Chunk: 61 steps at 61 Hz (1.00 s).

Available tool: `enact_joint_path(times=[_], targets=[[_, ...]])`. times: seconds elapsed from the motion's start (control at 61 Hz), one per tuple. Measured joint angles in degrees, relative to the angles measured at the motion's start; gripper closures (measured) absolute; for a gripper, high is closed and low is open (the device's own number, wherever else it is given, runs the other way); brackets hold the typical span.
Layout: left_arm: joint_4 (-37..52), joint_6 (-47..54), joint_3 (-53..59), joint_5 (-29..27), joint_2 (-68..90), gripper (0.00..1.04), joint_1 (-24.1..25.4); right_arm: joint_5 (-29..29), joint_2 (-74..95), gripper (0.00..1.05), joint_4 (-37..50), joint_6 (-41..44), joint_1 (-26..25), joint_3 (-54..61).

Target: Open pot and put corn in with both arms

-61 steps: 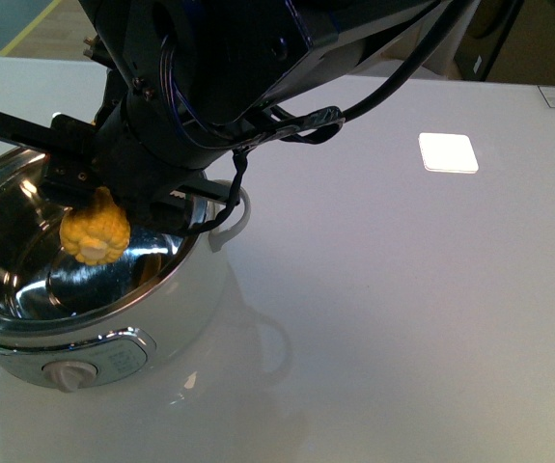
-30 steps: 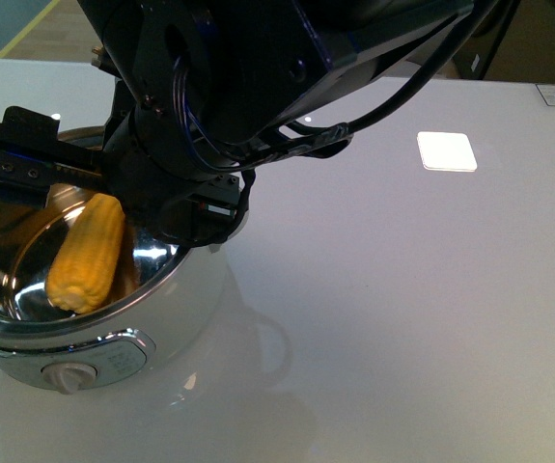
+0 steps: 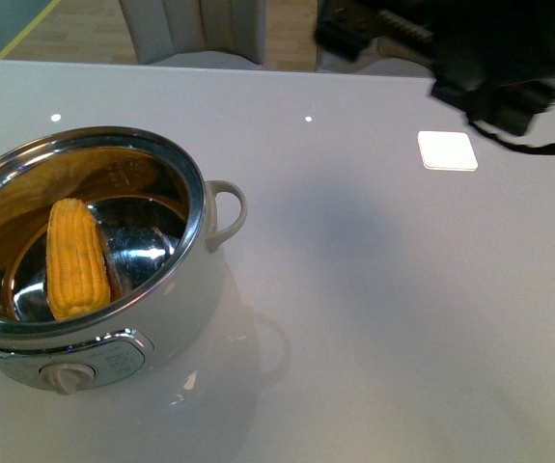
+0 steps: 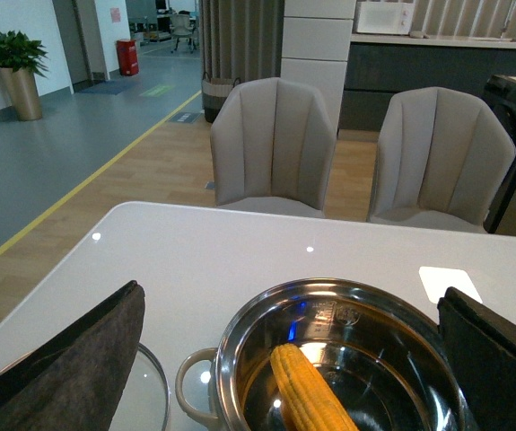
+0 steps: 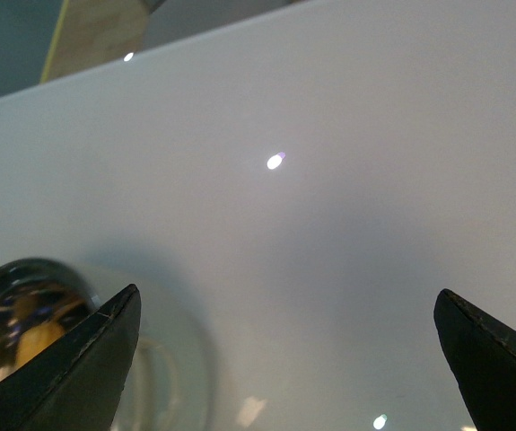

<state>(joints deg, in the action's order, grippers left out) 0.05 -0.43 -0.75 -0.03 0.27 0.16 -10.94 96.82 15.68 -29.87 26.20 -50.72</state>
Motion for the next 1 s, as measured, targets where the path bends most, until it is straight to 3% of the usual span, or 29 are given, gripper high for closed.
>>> enact_joint_path(times=[0.279,0.541,0.623,0.754,0.82,1.0], targets=[[0.0,0.0,0.0,0.0,0.0,0.07,0.0,-12.5,-24.7,0.09,2.8,12.5,-4.5,17.0],[0.0,0.0,0.0,0.0,0.0,0.07,0.0,-24.1,-50.6,0.09,-7.8,17.9,-4.3,26.6],[0.0,0.0,0.0,0.0,0.0,0.07,0.0,-25.4,-54.6,0.09,-9.0,18.0,-4.2,27.7],[0.0,0.0,0.0,0.0,0.0,0.07,0.0,-8.0,-58.9,0.29,4.8,25.3,-8.7,34.5],[0.0,0.0,0.0,0.0,0.0,0.07,0.0,-3.8,-61.0,0.41,5.9,27.2,-10.9,37.2],[0.0,0.0,0.0,0.0,0.0,0.07,0.0,0.5,-66.0,0.73,5.6,28.8,-15.3,41.6]])
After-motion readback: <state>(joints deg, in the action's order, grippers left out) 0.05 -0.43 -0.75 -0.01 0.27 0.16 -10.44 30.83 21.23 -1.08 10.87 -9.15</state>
